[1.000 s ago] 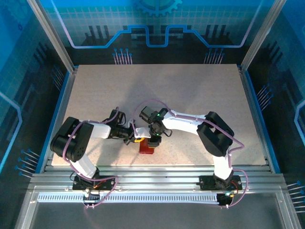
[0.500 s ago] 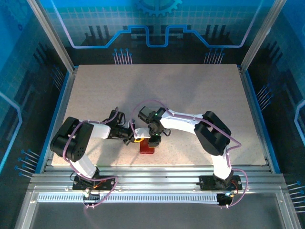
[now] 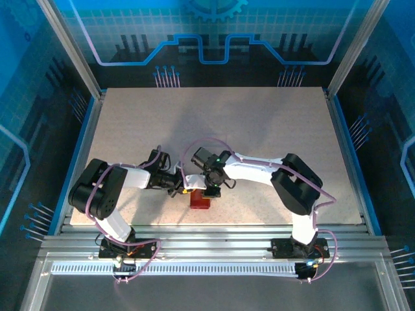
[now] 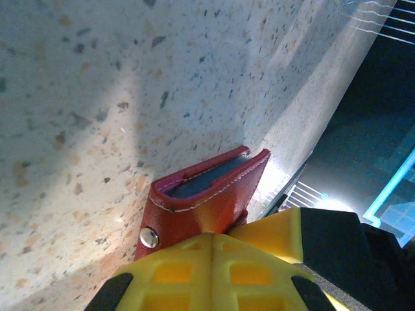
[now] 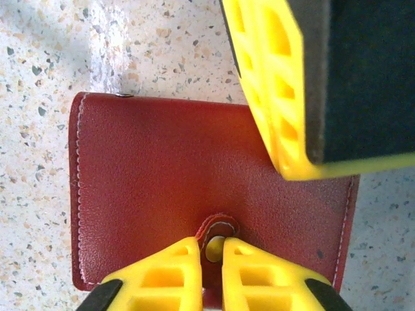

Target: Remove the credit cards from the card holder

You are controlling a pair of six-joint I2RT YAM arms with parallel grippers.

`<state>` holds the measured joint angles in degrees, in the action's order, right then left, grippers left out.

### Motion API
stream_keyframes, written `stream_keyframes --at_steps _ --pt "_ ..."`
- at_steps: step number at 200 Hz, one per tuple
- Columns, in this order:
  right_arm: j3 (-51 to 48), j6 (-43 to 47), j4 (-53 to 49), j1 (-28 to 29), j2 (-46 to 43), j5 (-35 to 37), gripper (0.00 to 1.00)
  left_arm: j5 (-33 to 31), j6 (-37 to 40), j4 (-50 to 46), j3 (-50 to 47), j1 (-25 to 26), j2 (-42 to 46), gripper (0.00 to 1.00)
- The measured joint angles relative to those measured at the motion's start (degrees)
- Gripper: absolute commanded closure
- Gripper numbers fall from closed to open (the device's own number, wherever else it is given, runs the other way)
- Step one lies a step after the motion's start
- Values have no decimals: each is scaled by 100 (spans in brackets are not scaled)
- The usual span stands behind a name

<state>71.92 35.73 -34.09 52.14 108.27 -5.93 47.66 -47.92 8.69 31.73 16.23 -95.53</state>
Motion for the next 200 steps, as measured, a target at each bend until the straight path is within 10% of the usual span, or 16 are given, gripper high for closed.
stream_keyframes --at_steps 119,200 --pt "-1971 -1832 2527 116 -1322 354 100 -85 46 -240 -2 -17 76 100" --pt "-2684 -4236 3220 389 -2037 1204 61 -232 87 -822 35 -17 560 91"
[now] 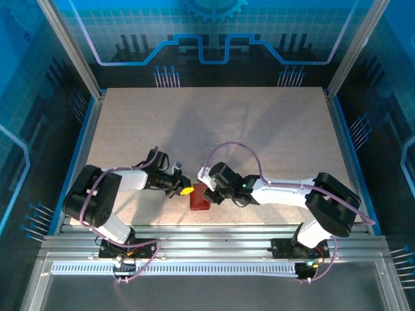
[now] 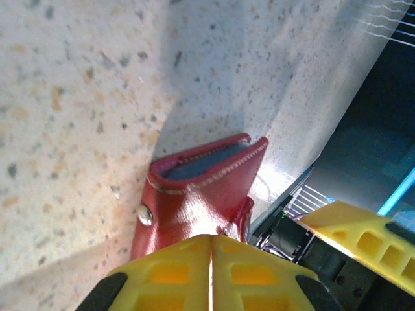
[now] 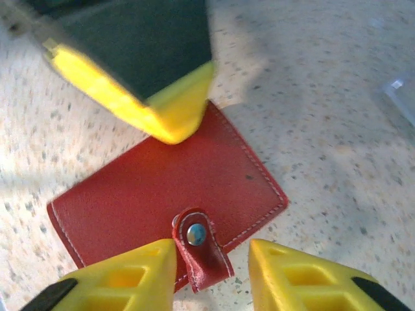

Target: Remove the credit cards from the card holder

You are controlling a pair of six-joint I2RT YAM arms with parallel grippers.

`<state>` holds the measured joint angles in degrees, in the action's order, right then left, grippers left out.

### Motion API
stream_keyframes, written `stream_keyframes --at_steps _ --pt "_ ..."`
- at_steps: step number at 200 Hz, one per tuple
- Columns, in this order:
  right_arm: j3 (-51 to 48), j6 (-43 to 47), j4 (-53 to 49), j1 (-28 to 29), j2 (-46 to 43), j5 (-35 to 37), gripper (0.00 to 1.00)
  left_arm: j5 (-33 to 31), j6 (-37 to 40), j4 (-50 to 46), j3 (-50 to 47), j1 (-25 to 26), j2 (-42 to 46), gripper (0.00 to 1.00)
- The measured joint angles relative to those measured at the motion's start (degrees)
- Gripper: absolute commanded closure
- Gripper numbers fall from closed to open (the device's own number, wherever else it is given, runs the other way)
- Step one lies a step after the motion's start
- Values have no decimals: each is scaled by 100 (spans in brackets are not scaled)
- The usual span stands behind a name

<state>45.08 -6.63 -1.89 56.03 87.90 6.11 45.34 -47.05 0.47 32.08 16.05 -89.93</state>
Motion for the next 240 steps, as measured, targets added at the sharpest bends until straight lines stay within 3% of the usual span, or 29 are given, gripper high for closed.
stream_keyframes --at_steps 22,49,88,114,160,240 --pt "4 -953 -55 7 -149 122 54 -66 70 -326 208 0 203 90" --pt "238 -2087 -575 7 -157 138 53 -157 109 -529 431 0 317 89" --pt "1373 -3244 -1676 13 317 136 43 -723 334 -1036 518 -70 675 83" --pt "1950 -3585 -2258 33 763 282 38 -1134 417 -1272 518 -166 1054 81" --pt "2721 -3915 -3158 92 1652 616 38 -1427 557 -1401 520 -188 1329 78" --pt "2983 -4197 -3606 221 2013 702 46 -1471 710 -1526 520 -192 1329 77"
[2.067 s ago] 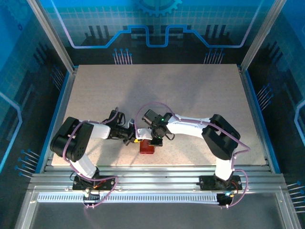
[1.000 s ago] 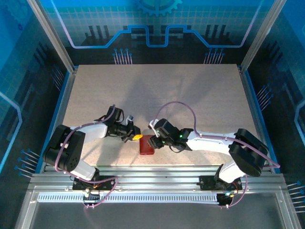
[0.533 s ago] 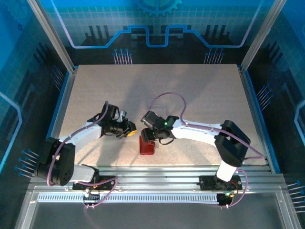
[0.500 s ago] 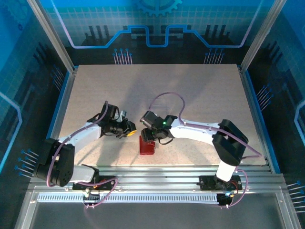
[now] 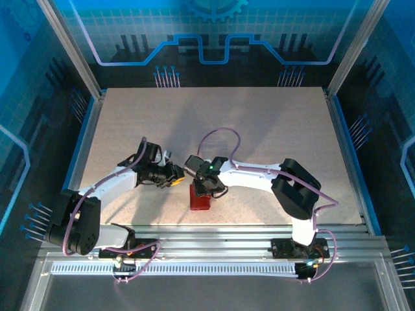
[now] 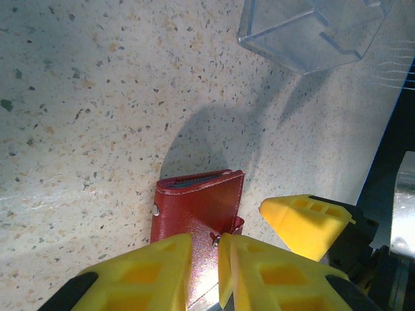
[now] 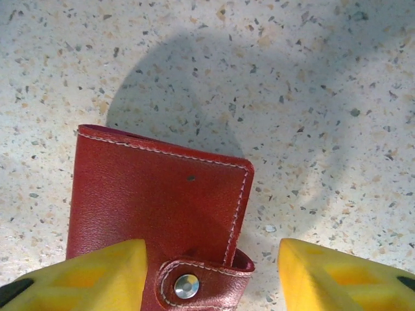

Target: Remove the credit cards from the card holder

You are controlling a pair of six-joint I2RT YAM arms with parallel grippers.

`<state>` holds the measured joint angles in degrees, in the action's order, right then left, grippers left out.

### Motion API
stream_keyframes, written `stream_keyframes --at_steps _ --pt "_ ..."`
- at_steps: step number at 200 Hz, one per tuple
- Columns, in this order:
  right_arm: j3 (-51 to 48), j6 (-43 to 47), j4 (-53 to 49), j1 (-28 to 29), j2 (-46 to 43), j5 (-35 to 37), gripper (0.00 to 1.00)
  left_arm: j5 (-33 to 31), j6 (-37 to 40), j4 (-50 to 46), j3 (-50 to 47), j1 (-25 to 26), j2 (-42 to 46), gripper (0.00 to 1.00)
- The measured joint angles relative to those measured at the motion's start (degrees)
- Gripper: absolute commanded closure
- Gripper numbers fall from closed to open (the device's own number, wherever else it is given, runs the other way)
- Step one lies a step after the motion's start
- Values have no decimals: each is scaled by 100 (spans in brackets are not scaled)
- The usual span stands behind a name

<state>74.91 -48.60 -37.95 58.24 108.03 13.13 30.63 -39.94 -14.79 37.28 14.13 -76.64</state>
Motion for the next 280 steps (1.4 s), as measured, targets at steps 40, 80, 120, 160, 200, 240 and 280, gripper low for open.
stream_keyframes --at_steps 40,80,120,160,200,240,280 --pt "0 -72 -74 0 0 13 54 0 9 -7 0 0 0 76" --pt "-46 -118 -111 0 -57 39 65 -2 7 -59 -2 0 22 76" --pt "-219 -157 -146 0 -313 101 76 -94 9 -188 4 26 68 75" --pt "-706 -249 50 -24 -662 24 86 -466 131 -496 249 398 68 69" --pt "-1274 -352 426 -164 -966 -205 86 -938 188 -817 695 1014 -87 61" --pt "-1923 -483 1115 -376 -1305 -555 91 -1438 282 -1250 1147 1598 -481 51" --pt "-2850 -671 2175 -664 -1703 -1086 95 -1823 280 -1720 1419 2024 -765 37"
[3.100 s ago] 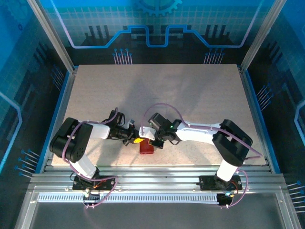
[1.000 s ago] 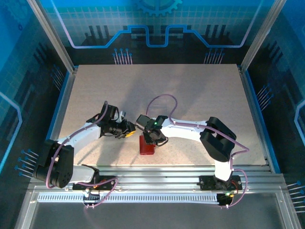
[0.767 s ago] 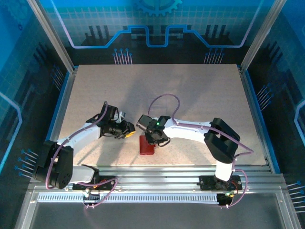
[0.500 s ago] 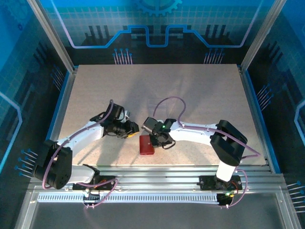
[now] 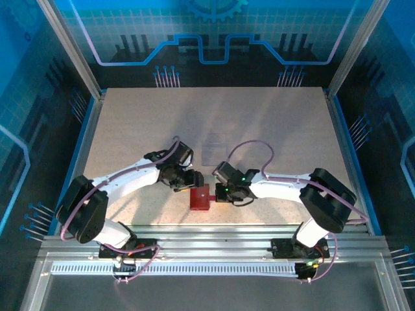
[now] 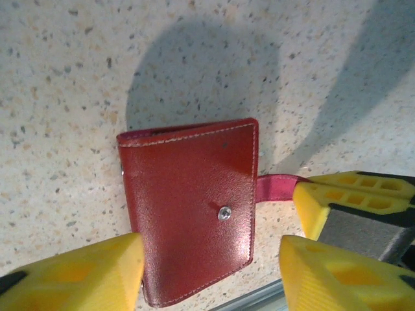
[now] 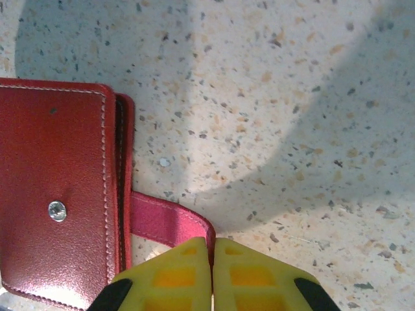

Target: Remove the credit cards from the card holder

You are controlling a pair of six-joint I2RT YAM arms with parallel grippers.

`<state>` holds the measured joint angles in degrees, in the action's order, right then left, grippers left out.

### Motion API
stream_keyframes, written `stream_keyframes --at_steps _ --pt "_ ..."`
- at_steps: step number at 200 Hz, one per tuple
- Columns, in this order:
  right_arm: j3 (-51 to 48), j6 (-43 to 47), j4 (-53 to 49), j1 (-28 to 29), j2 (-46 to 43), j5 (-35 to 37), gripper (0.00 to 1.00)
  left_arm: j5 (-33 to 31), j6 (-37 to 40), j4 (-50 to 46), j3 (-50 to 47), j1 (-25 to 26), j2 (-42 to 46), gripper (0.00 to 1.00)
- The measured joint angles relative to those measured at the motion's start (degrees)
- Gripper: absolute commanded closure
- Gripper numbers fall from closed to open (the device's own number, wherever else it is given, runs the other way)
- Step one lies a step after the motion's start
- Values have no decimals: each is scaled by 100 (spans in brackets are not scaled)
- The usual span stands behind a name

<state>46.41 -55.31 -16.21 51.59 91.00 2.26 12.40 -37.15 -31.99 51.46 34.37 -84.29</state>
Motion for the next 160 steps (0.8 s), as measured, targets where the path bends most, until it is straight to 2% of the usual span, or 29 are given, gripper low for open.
stream_keyframes --at_steps 56,90,126,160 --pt "-313 -236 861 -46 -396 -433 96 -125 9 -286 149 229 -212 24" --pt "-352 -420 1244 -46 -529 -625 96 138 7 -155 114 229 -212 23" --pt "-444 -592 1412 -37 -634 -726 98 114 31 -245 109 223 -214 23" --pt "-442 -664 1443 -17 -785 -728 98 219 4 -98 -129 -59 -46 24"
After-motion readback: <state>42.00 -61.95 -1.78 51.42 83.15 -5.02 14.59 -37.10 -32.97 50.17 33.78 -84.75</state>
